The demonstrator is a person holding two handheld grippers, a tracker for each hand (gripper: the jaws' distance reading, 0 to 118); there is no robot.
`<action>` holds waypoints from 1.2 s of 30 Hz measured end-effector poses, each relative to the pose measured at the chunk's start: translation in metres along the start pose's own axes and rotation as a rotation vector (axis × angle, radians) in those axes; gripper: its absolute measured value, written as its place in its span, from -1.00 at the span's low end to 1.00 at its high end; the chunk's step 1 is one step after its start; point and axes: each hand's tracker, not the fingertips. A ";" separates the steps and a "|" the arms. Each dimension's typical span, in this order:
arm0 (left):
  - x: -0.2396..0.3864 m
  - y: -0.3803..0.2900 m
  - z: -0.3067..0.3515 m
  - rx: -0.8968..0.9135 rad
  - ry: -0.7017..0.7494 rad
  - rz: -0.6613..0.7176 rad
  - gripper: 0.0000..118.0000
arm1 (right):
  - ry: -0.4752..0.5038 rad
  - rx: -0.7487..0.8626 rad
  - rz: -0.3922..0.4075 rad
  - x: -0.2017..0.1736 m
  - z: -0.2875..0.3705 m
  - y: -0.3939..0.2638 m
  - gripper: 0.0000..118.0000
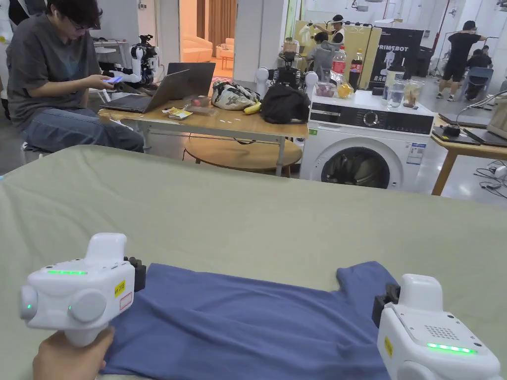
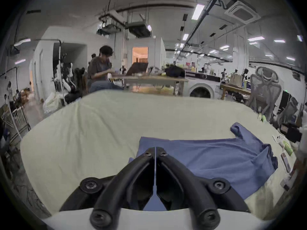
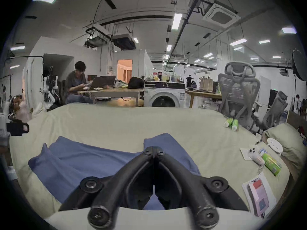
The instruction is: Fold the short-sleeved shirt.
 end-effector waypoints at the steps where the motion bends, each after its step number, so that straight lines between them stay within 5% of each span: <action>1: -0.004 0.006 -0.011 -0.016 -0.012 0.000 -1.00 | -0.001 -0.006 0.001 0.000 -0.006 0.000 -1.00; 7: -0.019 0.045 -0.090 -0.218 -0.019 -0.055 -0.94 | 0.021 -0.092 0.015 -0.007 -0.040 -0.003 -1.00; 12: -0.030 0.066 -0.156 -0.382 -0.076 -0.010 -0.06 | 0.033 -0.138 0.029 -0.010 -0.061 -0.009 -1.00; 16: -0.033 0.068 -0.200 -0.459 -0.040 -0.010 -0.01 | 0.039 -0.171 0.045 -0.009 -0.072 -0.015 -1.00; 25: -0.012 0.050 -0.224 -0.491 0.065 -0.136 -0.07 | 0.018 -0.228 0.050 0.010 -0.085 -0.027 -1.00; 27: -0.009 0.048 -0.227 -0.488 0.045 -0.204 -0.30 | 0.010 -0.237 0.049 0.013 -0.086 -0.029 -1.00; 30: -0.009 0.048 -0.222 -0.486 0.006 -0.165 -1.00 | 0.004 -0.254 0.028 0.019 -0.088 -0.029 -1.00; 36: -0.014 0.055 -0.195 -0.399 -0.046 -0.146 -1.00 | -0.003 -0.296 -0.024 0.039 -0.105 -0.005 -1.00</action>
